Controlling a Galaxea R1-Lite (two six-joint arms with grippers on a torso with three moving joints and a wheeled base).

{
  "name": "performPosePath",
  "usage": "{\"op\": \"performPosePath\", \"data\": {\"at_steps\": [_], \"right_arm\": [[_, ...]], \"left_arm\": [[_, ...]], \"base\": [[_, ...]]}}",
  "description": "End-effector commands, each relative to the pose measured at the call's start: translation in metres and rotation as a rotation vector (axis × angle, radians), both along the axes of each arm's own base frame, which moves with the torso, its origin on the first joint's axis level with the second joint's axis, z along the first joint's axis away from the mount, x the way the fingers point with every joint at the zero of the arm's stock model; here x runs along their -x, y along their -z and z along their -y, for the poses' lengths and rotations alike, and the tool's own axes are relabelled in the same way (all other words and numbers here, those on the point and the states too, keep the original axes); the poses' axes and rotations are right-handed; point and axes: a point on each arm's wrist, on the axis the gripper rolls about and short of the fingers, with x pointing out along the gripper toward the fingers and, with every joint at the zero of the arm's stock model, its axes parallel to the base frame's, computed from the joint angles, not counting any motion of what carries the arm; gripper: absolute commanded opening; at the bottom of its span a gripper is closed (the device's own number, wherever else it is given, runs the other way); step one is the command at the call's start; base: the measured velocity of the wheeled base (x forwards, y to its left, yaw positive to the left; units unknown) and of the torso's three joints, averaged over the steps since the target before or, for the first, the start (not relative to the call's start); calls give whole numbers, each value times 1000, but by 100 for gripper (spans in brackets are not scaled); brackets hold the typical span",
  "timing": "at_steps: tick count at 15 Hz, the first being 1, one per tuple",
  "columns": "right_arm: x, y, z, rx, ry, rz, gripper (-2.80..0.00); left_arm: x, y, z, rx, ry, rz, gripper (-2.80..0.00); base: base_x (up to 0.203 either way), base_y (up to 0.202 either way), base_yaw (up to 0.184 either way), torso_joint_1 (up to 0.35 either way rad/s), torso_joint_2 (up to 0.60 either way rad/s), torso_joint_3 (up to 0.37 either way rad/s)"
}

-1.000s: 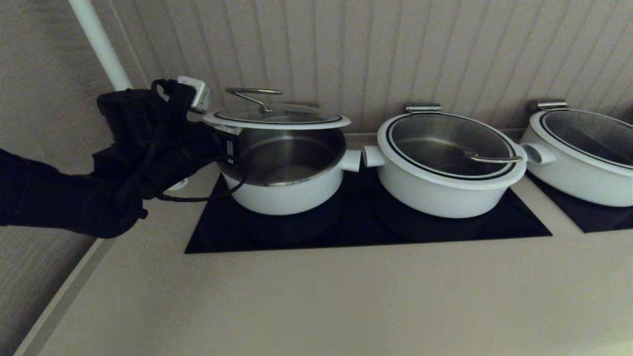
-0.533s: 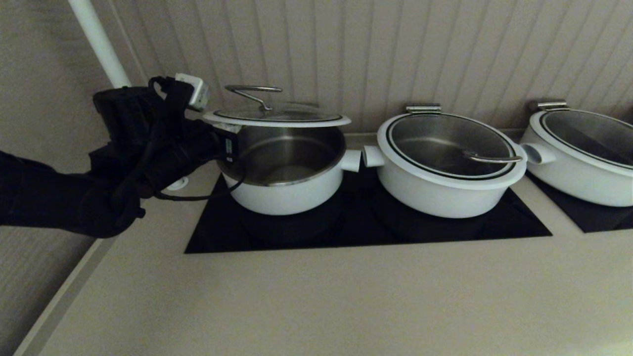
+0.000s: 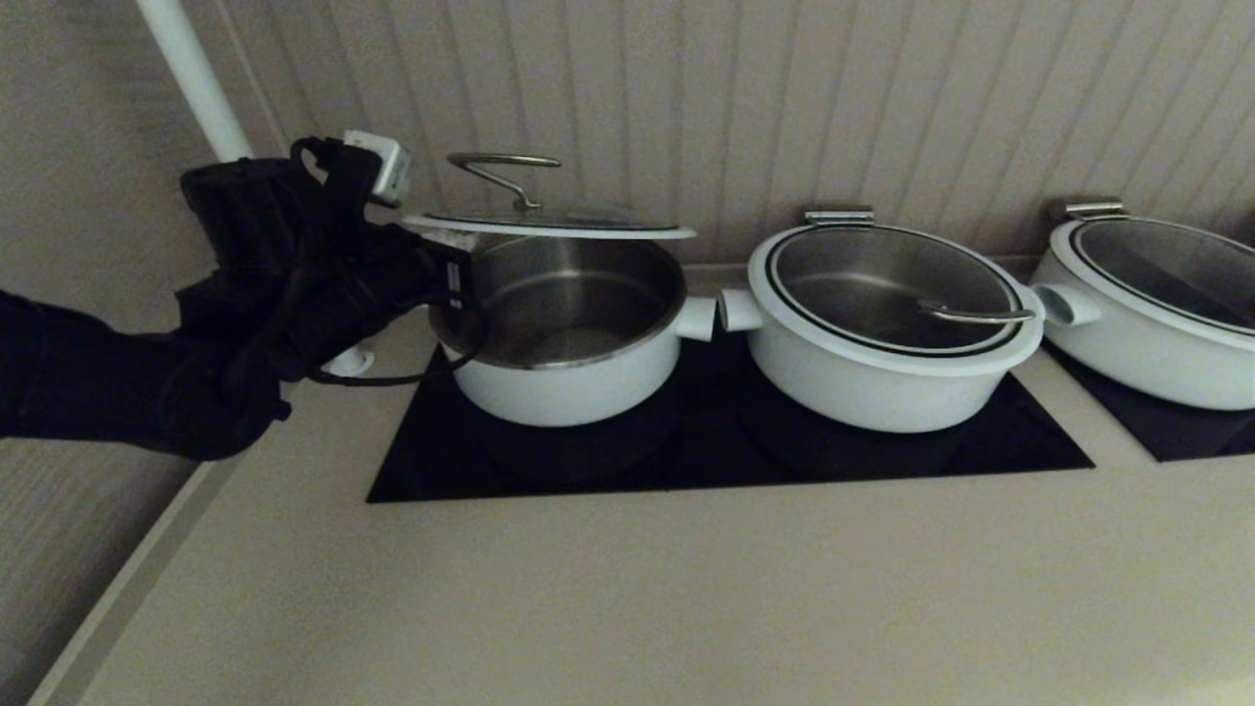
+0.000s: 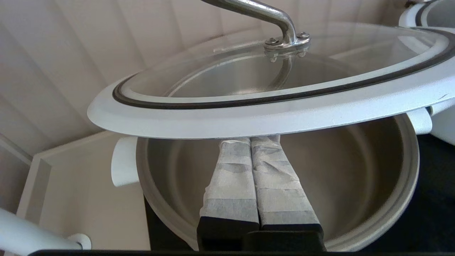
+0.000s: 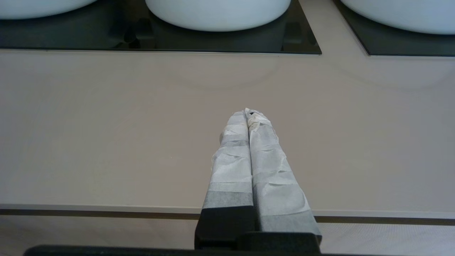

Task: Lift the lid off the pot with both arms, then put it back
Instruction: Open the pot lid completely

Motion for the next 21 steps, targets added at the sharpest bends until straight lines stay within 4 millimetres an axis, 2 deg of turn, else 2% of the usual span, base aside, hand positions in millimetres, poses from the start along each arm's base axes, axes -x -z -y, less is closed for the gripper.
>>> {"op": "performPosePath", "data": {"at_steps": [1,21], "right_arm": [[0,0,0,1,0,5,-280],[0,0,0,1,-1,6,-280]], "left_arm": [[-5,0,2,2,1,8,-280],[-4,-20,1,20,-6,72,-280]], "base": [[0,0,0,0,0,0],[0,0,0,0,0,0]]}}
